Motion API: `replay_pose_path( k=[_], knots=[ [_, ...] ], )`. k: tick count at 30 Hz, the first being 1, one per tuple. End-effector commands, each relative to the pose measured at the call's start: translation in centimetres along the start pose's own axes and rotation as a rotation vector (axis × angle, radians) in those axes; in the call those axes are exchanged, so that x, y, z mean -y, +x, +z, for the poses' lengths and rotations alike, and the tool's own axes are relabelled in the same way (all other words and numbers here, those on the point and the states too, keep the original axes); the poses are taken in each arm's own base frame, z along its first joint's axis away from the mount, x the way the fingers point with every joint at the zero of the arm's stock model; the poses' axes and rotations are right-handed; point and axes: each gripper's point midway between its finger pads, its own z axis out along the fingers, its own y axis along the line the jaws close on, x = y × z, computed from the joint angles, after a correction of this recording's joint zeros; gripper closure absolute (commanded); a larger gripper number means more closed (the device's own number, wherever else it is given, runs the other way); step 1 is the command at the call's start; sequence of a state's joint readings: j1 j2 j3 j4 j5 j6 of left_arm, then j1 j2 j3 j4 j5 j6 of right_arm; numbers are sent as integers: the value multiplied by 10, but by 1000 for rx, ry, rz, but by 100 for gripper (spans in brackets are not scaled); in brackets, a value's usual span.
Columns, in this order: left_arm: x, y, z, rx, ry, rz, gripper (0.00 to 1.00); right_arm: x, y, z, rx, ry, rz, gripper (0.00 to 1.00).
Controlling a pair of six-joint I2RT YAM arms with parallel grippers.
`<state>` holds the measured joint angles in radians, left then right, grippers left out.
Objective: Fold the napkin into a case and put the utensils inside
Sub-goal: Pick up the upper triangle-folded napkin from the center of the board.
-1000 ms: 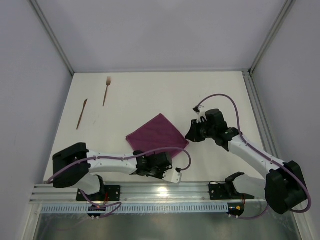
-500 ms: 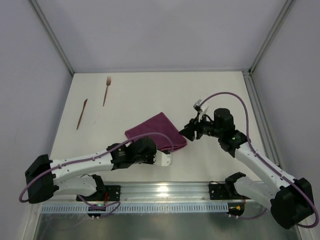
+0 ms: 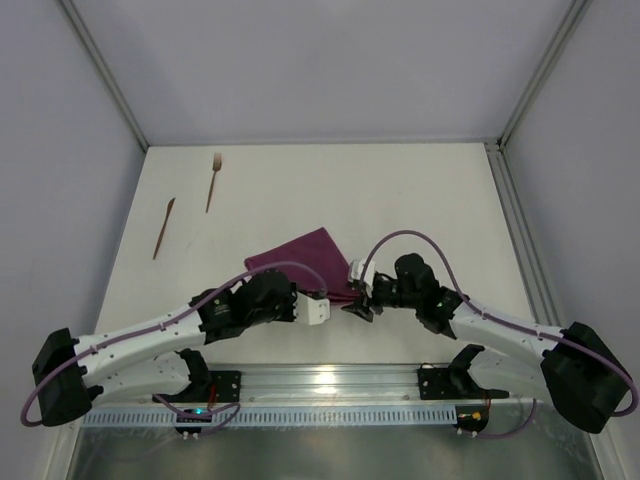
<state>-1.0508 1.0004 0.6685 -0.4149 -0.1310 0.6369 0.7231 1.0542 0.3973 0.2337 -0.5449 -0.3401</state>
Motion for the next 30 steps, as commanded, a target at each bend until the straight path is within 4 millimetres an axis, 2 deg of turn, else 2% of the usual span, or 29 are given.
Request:
replay_pose_path(
  k=[1, 3, 6, 7, 8, 14, 20, 21, 24, 30],
  knots=[
    [-3, -3, -2, 31, -23, -16, 100, 43, -21, 6, 61, 159, -268, 37],
    [-8, -7, -6, 54, -42, -21, 100, 47, -15, 12, 32, 146, -279, 36],
    [-13, -7, -8, 57, -57, -27, 100, 33, -1, 26, -9, 56, -309, 36],
    [-14, -7, -9, 57, -59, -28, 100, 33, 12, 28, -60, 55, -297, 36],
    [-15, -7, -10, 59, -63, -34, 100, 31, 16, 30, -81, 60, -301, 35],
    [-19, -3, -13, 54, -84, -48, 100, 27, 26, 37, -131, 57, -304, 35],
    [-27, -5, -21, 76, -114, -73, 100, 18, 40, 52, -213, 56, -332, 36],
    [-27, -7, -22, 87, -110, -79, 100, 19, 48, 55, -244, 71, -326, 36],
    [-30, -8, -30, 103, -119, -103, 100, 18, 54, 60, -271, 100, -315, 39],
    [-31, -7, -39, 110, -127, -114, 100, 22, 52, 55, -226, 192, -235, 51]
  ],
)
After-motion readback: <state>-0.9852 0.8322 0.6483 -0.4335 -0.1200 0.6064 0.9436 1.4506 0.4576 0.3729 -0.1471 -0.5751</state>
